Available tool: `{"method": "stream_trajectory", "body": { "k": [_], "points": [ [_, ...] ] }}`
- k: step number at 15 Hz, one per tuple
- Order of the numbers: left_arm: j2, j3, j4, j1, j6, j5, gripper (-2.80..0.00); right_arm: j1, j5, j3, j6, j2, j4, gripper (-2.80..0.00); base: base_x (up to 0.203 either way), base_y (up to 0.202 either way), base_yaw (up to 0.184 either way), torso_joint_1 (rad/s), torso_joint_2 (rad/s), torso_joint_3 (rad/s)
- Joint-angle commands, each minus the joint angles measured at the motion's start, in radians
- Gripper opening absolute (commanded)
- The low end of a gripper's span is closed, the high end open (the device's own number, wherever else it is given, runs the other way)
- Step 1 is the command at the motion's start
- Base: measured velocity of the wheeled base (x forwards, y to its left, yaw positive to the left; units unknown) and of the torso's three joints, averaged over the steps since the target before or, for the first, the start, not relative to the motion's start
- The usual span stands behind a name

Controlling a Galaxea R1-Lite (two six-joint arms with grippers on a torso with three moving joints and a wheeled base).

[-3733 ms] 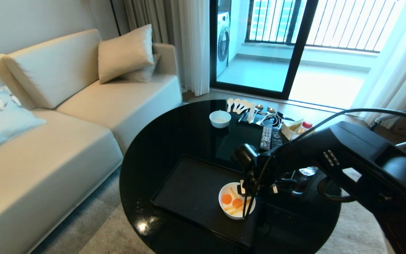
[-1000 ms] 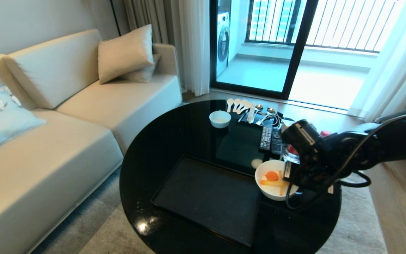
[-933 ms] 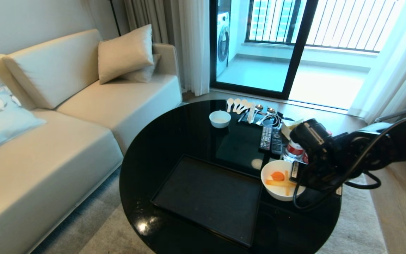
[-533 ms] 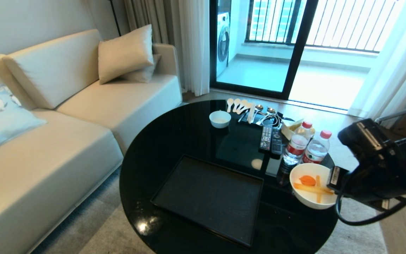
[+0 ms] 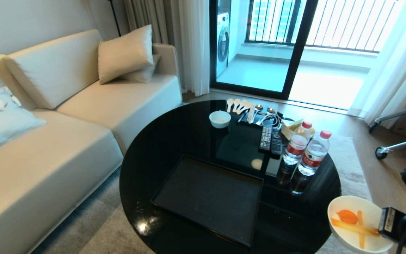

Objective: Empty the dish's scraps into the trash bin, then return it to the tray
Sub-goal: Move the bowl over the trash can

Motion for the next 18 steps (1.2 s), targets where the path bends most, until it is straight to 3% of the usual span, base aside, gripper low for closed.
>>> {"method": "stream_trajectory", "body": {
  "k": [1,3,7,18],
  "points": [
    [0.0,0.0,0.0,0.0,-0.001,0.001,-2.8,-0.001,0.013,0.065,0.003,-0.127,0.007,-2.8,0.0,0.0,0.0,0.0,0.0,0.0],
    [0.0,0.0,0.0,0.0,-0.001,0.001,-2.8,0.0,0.056,0.09,-0.05,-0.18,0.013,-2.8,0.0,0.0,0.0,0.0,0.0,0.0],
    [0.0,0.0,0.0,0.0,-0.001,0.001,-2.8,0.0,0.063,0.107,-0.131,-0.205,0.011,-2.8,0.0,0.0,0.0,0.0,0.0,0.0],
    [0.0,0.0,0.0,0.0,-0.001,0.001,-2.8,0.0,0.061,0.109,-0.17,-0.241,0.021,-2.8,0.0,0.0,0.0,0.0,0.0,0.0]
  ]
}}
